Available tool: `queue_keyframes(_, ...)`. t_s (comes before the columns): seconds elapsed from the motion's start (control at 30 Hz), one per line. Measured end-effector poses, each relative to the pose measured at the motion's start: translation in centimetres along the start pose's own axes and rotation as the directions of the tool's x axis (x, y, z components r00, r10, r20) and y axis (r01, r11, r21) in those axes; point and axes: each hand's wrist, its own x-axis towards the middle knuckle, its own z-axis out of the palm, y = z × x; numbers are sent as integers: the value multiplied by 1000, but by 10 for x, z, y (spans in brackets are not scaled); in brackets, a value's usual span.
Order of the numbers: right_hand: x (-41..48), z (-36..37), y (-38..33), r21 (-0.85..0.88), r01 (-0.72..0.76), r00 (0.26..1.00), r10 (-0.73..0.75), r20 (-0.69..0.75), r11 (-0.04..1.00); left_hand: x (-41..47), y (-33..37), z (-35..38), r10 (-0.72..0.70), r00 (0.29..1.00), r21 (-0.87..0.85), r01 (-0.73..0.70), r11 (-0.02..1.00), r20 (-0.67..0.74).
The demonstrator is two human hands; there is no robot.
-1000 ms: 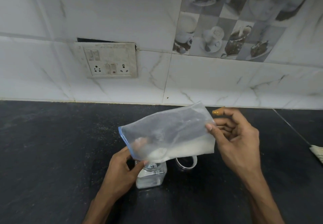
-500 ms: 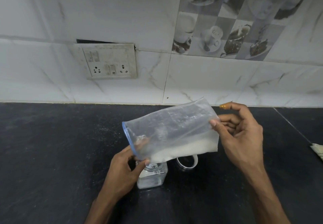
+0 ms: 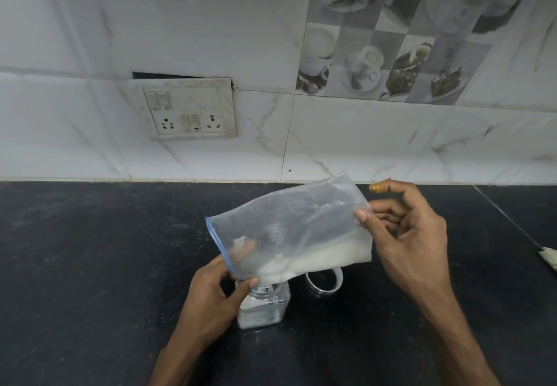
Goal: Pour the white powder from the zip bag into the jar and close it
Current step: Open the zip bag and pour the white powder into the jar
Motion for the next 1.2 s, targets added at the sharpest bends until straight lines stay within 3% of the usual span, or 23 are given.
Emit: queue_keyframes(1.2,5,6,-4,15,59,998,-59,-1,998,-2,-5,2,-15,1000,-28,14,1000,-23)
